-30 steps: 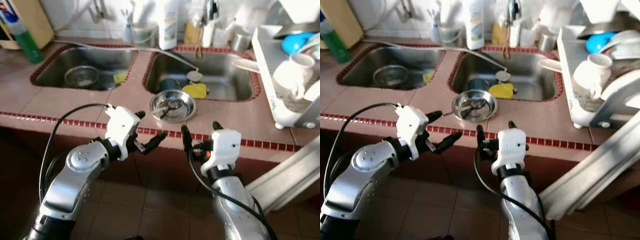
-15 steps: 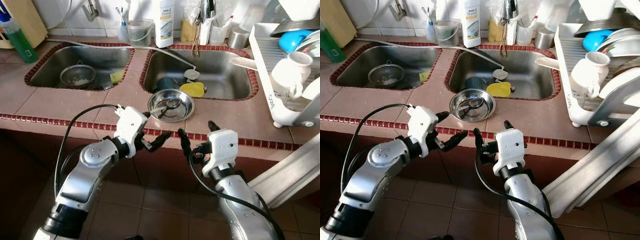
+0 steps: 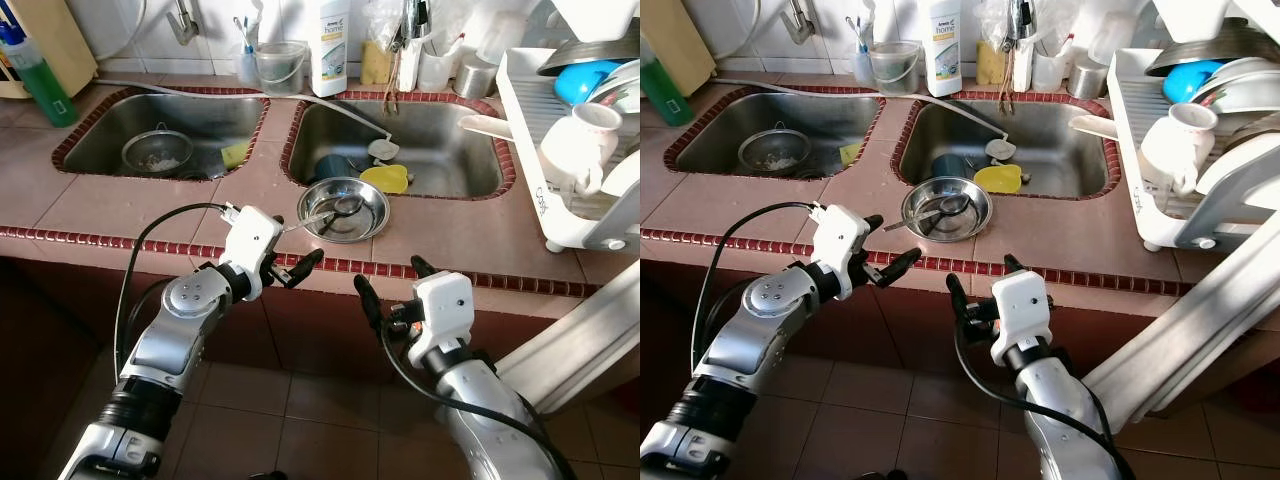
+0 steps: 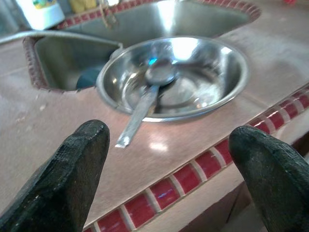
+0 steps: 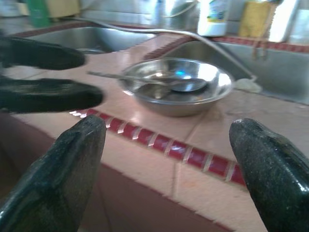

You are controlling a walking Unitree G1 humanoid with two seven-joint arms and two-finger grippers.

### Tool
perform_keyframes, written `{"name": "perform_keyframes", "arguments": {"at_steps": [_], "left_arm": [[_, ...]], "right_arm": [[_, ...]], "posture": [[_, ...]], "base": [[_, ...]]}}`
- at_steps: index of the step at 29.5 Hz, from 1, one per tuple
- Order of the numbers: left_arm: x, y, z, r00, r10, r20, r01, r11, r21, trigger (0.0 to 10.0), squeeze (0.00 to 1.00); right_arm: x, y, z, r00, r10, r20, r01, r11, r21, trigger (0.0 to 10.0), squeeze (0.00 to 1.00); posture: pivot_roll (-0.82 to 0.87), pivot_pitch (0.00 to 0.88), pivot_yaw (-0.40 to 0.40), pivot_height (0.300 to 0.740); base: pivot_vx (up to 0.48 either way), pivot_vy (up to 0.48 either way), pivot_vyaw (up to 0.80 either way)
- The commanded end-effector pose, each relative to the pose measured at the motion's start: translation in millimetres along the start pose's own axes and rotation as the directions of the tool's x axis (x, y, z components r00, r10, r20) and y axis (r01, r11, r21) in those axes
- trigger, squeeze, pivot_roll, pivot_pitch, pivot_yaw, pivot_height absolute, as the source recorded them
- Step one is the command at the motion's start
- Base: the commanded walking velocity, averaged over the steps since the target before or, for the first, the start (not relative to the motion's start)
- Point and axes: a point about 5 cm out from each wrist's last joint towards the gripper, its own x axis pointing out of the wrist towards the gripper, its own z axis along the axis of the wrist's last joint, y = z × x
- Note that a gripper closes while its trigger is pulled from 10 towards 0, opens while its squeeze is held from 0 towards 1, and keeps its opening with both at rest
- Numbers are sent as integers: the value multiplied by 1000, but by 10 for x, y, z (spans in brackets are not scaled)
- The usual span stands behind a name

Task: Kitchen organization

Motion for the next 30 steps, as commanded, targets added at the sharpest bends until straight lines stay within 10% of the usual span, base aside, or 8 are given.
{"name": "perform_keyframes", "arguments": {"at_steps": [1,27,30], "left_arm": [[19,38,42,1000,-2,18,2,1000,18,10000,0],[299,35,81,997,-46,63,46,999,15,10000,0],[302,54,86,996,-46,71,45,999,4,7647,0]], "right_arm": [[-8,66,51,999,38,28,-38,999,11,10000,0],[-52,174,52,998,58,22,-59,998,35,10000,0],[-56,180,51,998,58,21,-59,998,38,10000,0]], "posture": [[-184,132,71,740],[-203,141,77,740],[-203,139,78,740]], "base": [[0,0,0],[0,0,0],[0,0,0]]}}
